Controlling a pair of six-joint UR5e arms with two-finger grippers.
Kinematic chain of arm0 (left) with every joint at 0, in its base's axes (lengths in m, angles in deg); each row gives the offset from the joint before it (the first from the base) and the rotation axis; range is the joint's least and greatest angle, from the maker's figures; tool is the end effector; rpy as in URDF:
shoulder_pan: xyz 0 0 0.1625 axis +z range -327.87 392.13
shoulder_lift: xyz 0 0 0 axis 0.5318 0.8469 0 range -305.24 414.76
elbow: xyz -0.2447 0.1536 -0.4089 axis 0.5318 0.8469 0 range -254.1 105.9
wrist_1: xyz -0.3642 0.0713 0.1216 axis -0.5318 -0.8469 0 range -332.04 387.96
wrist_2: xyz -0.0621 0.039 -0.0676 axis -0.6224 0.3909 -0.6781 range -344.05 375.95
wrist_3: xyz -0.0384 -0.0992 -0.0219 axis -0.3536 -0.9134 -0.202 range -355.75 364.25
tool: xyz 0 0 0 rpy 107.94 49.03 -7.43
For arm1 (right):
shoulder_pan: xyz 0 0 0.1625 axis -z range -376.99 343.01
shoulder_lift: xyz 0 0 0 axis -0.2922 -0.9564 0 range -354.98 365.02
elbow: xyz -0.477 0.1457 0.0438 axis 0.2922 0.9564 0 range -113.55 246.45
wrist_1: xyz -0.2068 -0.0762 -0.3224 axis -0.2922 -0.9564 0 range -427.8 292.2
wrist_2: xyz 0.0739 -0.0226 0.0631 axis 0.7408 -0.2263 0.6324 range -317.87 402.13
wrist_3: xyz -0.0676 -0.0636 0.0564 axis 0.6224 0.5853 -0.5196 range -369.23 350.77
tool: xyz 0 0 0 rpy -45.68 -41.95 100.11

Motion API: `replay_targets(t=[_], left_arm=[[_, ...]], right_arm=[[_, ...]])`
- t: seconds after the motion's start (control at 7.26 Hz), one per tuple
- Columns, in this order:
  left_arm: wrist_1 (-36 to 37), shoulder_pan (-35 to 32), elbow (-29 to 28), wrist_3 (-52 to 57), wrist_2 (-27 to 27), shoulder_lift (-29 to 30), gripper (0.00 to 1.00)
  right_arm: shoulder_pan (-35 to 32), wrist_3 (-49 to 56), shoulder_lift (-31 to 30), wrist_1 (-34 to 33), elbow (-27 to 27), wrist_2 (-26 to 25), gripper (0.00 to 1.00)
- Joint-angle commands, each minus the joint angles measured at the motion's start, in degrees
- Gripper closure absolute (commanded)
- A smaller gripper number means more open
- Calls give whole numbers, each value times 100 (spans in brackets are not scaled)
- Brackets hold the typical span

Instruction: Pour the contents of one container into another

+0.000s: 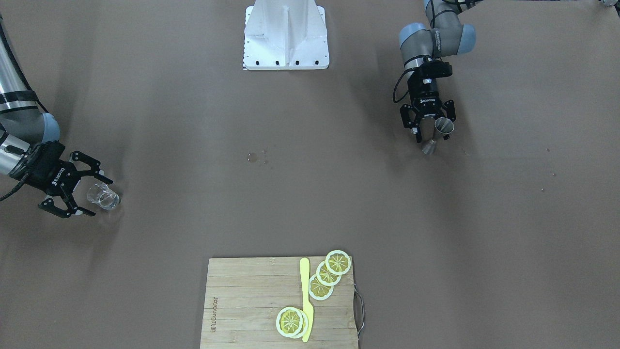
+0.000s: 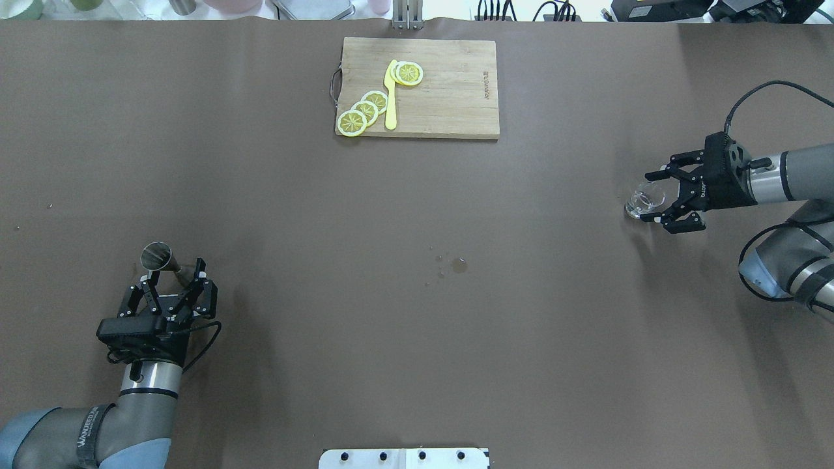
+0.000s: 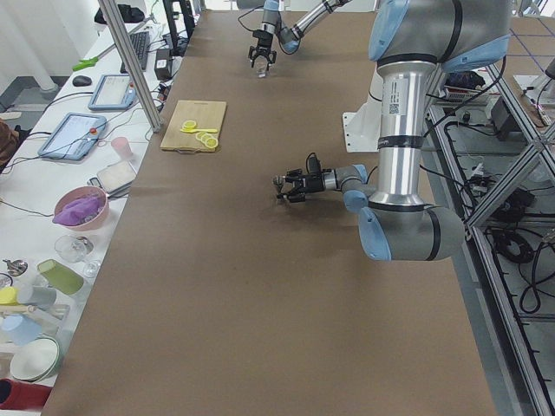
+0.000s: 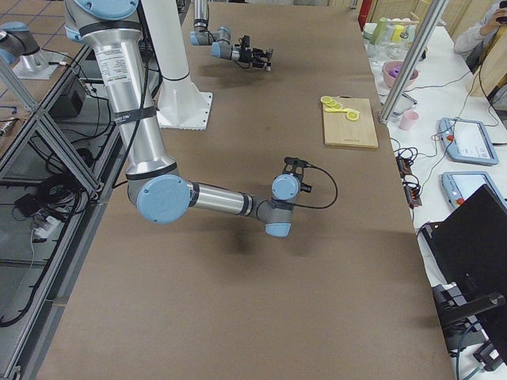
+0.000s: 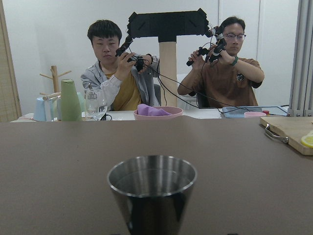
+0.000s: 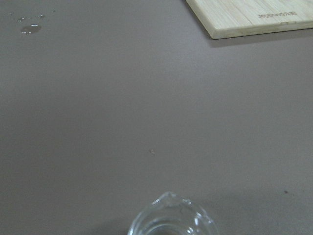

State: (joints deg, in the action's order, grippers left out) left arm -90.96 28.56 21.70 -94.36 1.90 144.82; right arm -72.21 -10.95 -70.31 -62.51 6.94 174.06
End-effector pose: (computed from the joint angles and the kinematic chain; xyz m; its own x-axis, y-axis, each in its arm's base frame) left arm 0.4469 -0.2670 0.5904 0.7255 -0.0816 -0.6834 0.6838 0.1978 0.7023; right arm -0.2796 -0.5091 0.6636 0.2393 -0.9590 0.1516 0.0971 0.1790 0.9790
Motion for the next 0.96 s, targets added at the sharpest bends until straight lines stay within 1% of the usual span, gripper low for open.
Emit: replay_targets(t=[0.0, 0.28, 0.41, 0.55, 0.69, 0.83], left_arm=[[1, -73, -78, 0, -37, -24, 21], [1, -82, -88, -9, -72, -24, 24], [1, -91, -88, 18, -81, -24, 47], [1, -91, -88, 35, -81, -15, 58], [1, -83, -88, 35, -89, -6, 61], [1, -83, -79, 35, -81, -6, 60]], right_arm=[[12, -21, 9, -1, 0, -10, 12], [20, -126, 9, -1, 0, -10, 22], [20, -144, 9, -1, 0, -10, 27], [20, -179, 9, -1, 0, -10, 30], [20, -223, 9, -1, -8, -10, 32], [20, -223, 9, -1, -8, -10, 33]])
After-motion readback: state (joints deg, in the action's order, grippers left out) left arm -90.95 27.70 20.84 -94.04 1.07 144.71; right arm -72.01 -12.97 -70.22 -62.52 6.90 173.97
